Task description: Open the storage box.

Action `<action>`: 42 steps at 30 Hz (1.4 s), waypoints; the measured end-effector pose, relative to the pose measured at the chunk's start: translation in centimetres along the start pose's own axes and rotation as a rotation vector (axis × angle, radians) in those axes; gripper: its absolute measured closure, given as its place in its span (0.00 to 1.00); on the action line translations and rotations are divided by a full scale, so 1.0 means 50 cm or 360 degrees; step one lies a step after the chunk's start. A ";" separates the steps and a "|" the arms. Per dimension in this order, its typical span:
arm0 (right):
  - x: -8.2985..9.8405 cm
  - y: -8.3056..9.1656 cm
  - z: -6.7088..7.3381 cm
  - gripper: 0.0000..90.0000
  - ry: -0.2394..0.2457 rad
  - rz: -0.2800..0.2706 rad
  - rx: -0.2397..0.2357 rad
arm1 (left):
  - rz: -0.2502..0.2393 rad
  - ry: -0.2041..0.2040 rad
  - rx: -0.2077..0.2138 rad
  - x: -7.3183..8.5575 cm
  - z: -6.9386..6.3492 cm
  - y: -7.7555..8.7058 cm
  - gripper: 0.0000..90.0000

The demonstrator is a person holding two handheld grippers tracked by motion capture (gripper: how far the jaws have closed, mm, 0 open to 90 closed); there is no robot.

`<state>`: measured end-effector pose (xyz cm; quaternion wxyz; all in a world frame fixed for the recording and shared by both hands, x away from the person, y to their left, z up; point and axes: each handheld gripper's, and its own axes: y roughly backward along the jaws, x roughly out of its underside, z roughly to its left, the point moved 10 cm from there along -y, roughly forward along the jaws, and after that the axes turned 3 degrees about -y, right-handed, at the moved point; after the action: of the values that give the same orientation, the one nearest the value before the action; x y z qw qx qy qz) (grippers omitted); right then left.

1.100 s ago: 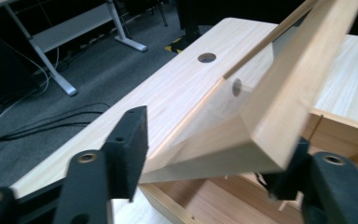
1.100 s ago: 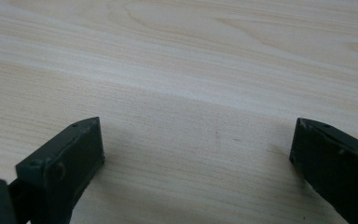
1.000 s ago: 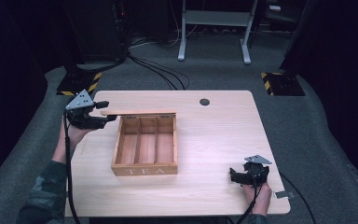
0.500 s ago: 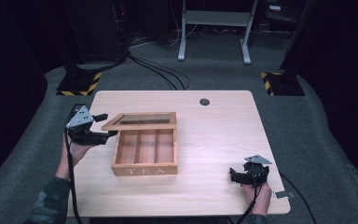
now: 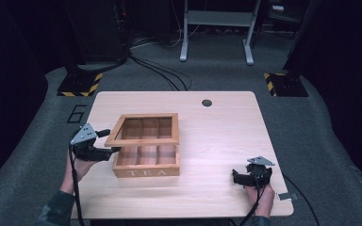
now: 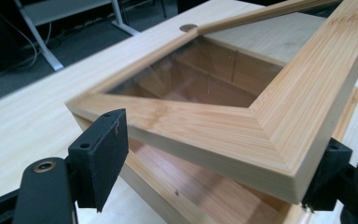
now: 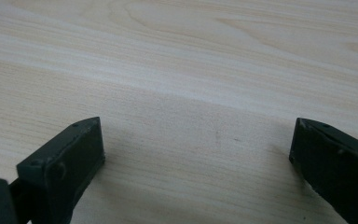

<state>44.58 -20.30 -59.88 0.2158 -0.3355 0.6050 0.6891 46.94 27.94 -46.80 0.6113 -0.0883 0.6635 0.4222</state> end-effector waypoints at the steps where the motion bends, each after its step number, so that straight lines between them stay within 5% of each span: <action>1: 0.000 0.000 0.000 0.03 0.0002 0.0001 -0.0001 | 0.0003 0.0009 0.0001 0.007 -0.003 -0.002 0.24; 17: 0.000 0.000 0.000 0.03 0.0006 0.0000 -0.0002 | 0.0117 0.0145 0.0019 0.108 -0.041 -0.032 0.23; 23: 0.000 0.000 -0.001 0.03 0.0009 -0.0001 -0.0001 | 0.0093 0.0218 0.0037 0.115 -0.045 -0.034 0.24; 31: 0.000 0.000 0.000 0.03 0.0001 0.0001 -0.0001 | 0.0148 0.0223 0.0100 0.119 -0.059 -0.023 0.17; 35: 0.000 0.000 0.000 0.03 0.0002 0.0000 -0.0001 | 0.0267 0.0169 0.0105 0.143 -0.074 -0.029 0.14; 38: 0.000 0.000 -0.001 0.03 0.0009 -0.0004 -0.0002 | 0.0227 0.0233 0.0092 0.154 -0.078 -0.029 0.14; 42: 0.000 0.000 0.000 0.03 0.0008 -0.0003 -0.0003 | 0.0232 0.0240 0.0055 0.171 -0.076 -0.020 0.12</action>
<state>44.59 -20.32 -59.88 0.2147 -0.3381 0.6046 0.6885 42.73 28.19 -55.20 0.5287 -0.0608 0.7196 0.4462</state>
